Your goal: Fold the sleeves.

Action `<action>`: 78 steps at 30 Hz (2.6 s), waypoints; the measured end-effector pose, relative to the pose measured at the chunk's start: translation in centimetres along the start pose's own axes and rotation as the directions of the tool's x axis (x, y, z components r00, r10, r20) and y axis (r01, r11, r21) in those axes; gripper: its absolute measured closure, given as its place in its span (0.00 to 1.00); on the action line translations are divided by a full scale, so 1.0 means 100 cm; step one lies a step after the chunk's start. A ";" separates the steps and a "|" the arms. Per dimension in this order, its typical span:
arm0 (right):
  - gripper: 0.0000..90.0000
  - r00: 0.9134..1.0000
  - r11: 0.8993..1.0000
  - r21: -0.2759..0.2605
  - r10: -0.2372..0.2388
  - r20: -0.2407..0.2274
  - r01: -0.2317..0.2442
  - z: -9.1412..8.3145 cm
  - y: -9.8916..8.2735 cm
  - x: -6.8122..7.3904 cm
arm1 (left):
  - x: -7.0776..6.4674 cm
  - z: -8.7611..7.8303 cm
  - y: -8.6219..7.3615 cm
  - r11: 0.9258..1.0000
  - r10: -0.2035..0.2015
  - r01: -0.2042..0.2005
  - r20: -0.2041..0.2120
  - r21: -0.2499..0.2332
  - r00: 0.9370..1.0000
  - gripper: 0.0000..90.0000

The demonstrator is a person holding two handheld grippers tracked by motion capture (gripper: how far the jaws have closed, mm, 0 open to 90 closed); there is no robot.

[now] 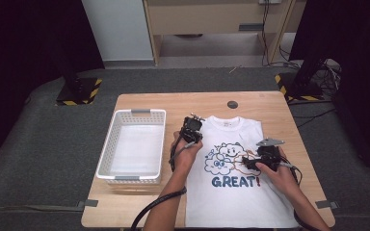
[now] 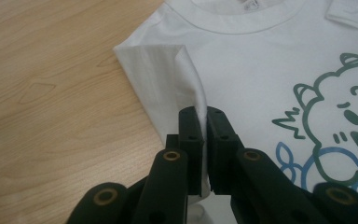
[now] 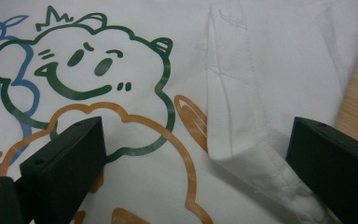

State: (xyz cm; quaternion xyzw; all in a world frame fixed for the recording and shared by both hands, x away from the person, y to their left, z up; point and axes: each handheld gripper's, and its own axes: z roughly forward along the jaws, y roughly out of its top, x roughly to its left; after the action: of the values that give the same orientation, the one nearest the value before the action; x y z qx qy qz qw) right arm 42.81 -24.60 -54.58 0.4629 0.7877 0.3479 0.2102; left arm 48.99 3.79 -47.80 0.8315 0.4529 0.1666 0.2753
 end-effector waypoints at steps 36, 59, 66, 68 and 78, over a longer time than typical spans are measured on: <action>0.05 1.000 1.000 0.001 -0.005 -0.007 0.005 0.002 0.002 0.007 | -0.030 0.005 0.013 0.998 0.000 0.003 0.053 -0.057 0.999 0.86; 0.04 1.000 1.000 0.004 -0.015 -0.022 0.015 0.004 0.004 0.011 | -0.032 0.028 -0.023 0.999 -0.013 0.015 0.056 -0.029 0.998 0.68; 0.03 0.999 0.998 -0.067 0.001 -0.055 -0.005 -0.012 0.003 0.002 | -0.028 0.003 -0.020 0.996 0.022 -0.019 0.035 -0.082 0.999 0.29; 0.03 0.998 0.998 -0.066 -0.009 -0.062 0.004 -0.015 0.003 -0.001 | -0.026 0.001 -0.022 0.997 0.015 -0.011 0.061 -0.071 0.998 0.21; 0.09 0.999 0.999 0.030 -0.033 -0.038 0.034 -0.020 0.018 -0.016 | -0.014 -0.008 -0.030 0.998 -0.020 0.026 0.108 -0.052 0.994 0.04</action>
State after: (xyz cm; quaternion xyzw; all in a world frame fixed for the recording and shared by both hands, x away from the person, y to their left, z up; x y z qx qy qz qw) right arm 43.33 -26.11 -51.96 0.4462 0.8045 0.3407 0.1941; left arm 45.82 4.17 -49.05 0.8263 0.4424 0.1302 0.3233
